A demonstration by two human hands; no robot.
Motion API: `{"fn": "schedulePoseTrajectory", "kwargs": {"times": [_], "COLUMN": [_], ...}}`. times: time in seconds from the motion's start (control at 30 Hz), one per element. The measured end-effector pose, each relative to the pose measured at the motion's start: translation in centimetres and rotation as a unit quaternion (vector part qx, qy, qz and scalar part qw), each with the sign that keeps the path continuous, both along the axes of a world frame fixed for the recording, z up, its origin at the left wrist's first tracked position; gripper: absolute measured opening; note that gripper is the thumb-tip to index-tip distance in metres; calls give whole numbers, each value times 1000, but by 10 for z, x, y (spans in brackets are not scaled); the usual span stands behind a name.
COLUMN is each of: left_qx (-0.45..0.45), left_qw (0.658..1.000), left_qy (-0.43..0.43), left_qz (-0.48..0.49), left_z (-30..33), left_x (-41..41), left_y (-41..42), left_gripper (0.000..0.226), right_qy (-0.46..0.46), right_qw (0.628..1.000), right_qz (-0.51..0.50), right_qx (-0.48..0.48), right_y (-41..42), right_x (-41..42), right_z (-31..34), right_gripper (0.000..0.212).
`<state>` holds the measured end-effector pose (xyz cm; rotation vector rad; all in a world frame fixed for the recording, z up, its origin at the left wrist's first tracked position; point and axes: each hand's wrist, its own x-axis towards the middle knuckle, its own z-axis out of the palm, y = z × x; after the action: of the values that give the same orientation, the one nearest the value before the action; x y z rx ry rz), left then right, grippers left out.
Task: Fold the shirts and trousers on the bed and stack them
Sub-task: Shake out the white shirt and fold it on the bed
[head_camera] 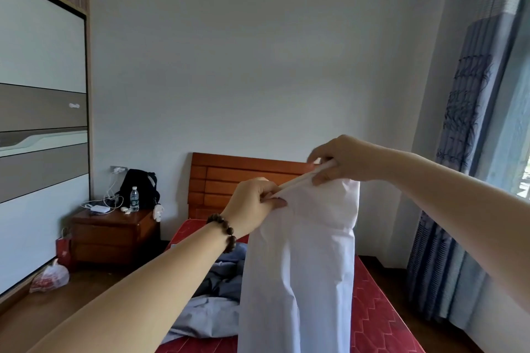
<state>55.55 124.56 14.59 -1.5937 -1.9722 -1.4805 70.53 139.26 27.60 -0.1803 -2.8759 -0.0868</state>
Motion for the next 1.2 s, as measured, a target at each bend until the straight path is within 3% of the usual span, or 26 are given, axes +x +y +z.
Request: {"fn": "schedulePoseTrajectory", "kwargs": {"times": [0.1,0.23,0.3,0.4,0.57,0.73,0.9,0.93,1.03,1.1,1.2], "left_qx": [9,-115,-136,-101,100,-56,106,73,-170,-183,-104], "left_qw": [1000,993,990,994,993,996,988,993,984,981,994], "left_qy": [2,20,23,35,4,69,90,76,32,31,-9], "left_qz": [10,-16,-29,0,58,13,73,48,-48,-49,-29], "left_z": [-9,-31,-36,-32,-17,-33,-24,-25,-41,-48,-40], "left_x": [1,2,3,-2,-14,-12,-19,-17,-4,-3,-11], "left_y": [2,0,-2,-4,-13,-10,-16,-16,-10,-8,-10], "left_gripper": [9,21,18,22,5,11,5,7,17,23,30], "right_qy": [11,28,24,9,8,1,-29,-41,-64,-74,-105], "right_qw": [1000,1000,999,999,999,999,998,997,997,997,994], "right_qz": [-9,-5,-11,-17,-19,-11,-20,-21,-18,-10,0], "right_qx": [-1,10,17,35,45,50,59,64,46,26,-2], "right_y": [1,0,1,4,7,7,7,7,5,5,7], "right_x": [3,7,7,7,8,5,3,2,-1,0,4], "right_z": [1,8,12,14,19,19,20,20,11,5,3], "right_gripper": [22,14,15,7,24,18,28,28,24,23,21]}}
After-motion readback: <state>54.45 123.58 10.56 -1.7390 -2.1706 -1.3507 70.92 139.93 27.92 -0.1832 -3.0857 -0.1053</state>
